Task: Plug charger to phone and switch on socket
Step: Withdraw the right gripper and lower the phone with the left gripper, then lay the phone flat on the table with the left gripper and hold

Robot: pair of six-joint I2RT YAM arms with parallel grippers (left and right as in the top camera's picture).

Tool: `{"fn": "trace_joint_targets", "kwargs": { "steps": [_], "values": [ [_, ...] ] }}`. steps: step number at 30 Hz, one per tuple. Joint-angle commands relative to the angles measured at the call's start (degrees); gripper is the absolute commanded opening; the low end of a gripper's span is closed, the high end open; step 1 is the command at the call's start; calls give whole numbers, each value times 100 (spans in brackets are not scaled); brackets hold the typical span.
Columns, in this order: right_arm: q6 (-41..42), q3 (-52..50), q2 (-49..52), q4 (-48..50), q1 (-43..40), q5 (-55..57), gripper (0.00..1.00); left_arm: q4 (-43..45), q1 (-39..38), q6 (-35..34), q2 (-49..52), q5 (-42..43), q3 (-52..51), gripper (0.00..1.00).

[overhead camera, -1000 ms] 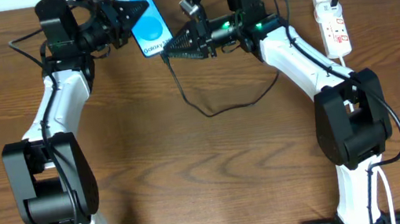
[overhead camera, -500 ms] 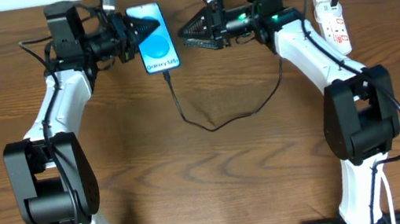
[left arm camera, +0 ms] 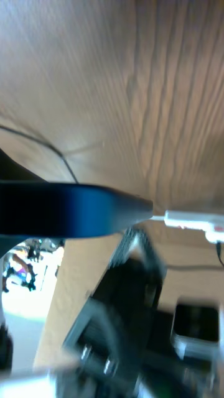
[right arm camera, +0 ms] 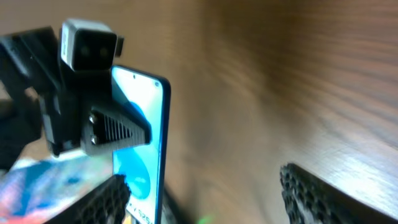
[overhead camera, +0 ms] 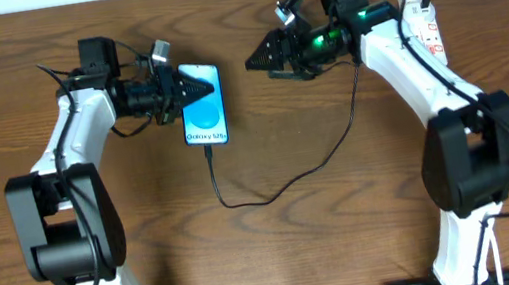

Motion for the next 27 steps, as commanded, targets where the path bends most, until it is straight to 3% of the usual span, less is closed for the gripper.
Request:
{"fn": "trace_joint_targets", "kwargs": {
  "steps": [1,8,15,27],
  "values": [
    [-1019,448,-787,-597,162,1600,78,-138,-57,791,278,-422,48,7],
    [-1268,531,-1617,-1338,590,3254,85,33,-610,1233,402,-2260,48,7],
    [-1266,529,-1829,-1650,728,3427,86,179,-1003,1309,417,-3416,48,7],
    [-1307,527,-1827,-1803,730,3427,85,643,-1128,402,597,-3460,48,8]
  ]
}}
